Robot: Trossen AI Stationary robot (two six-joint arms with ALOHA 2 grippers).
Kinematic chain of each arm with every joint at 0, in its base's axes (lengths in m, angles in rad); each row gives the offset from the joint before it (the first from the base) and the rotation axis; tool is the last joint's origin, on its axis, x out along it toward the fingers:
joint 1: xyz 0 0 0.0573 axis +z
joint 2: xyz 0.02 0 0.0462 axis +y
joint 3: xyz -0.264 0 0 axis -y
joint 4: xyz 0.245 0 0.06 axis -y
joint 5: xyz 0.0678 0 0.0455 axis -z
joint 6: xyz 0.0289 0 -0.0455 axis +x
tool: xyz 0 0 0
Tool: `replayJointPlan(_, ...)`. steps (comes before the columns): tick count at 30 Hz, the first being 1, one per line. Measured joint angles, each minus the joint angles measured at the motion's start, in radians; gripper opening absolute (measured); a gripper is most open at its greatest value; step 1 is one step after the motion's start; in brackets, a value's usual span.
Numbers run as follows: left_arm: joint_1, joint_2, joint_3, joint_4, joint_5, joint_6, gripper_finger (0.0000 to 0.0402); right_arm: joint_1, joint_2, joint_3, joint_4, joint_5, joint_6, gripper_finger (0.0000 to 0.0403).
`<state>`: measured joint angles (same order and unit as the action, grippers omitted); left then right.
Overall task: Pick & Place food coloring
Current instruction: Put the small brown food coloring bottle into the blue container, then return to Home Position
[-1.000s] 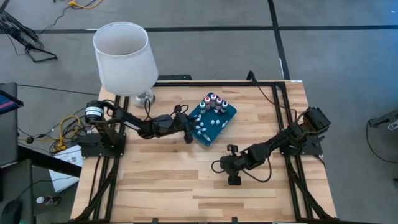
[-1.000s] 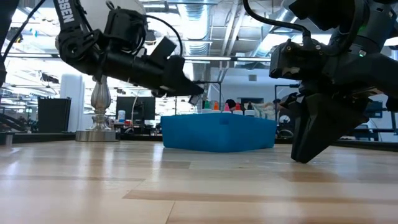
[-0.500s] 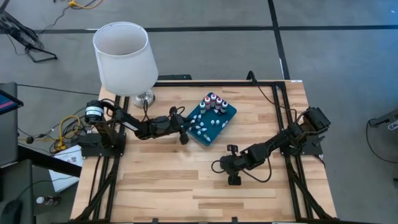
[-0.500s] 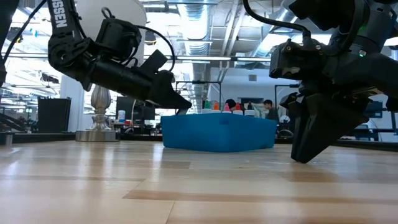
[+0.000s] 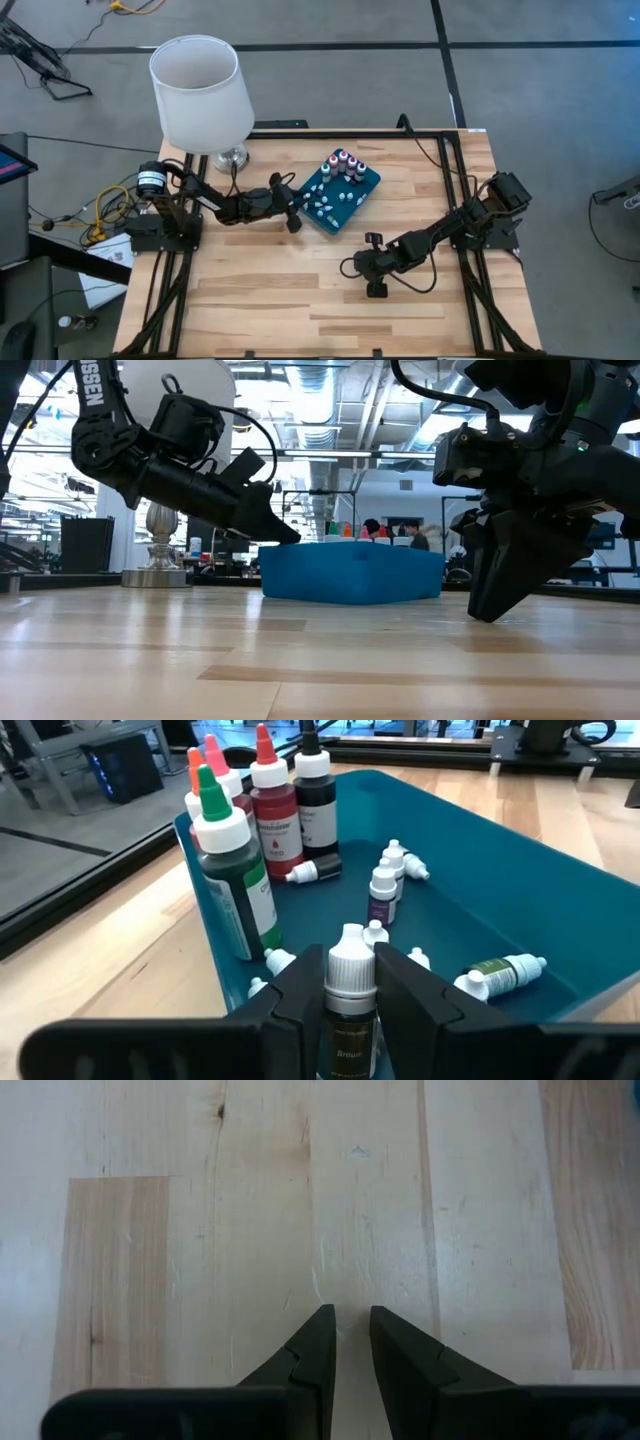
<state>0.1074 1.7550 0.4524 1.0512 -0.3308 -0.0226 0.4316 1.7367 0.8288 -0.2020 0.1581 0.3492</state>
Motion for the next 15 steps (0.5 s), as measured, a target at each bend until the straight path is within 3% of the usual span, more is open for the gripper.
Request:
replayJointPlan(5,0.000,0.000,0.000,0.000,0.010,-0.005,0.0080,0.000,0.000,0.000,0.000,0.000,0.001,0.0059)
replayJointPlan(15,-0.001,0.000,0.000,0.019,0.011,0.011,0.0138,0.000,0.000,0.000,0.001,0.002,-0.001,0.0059)
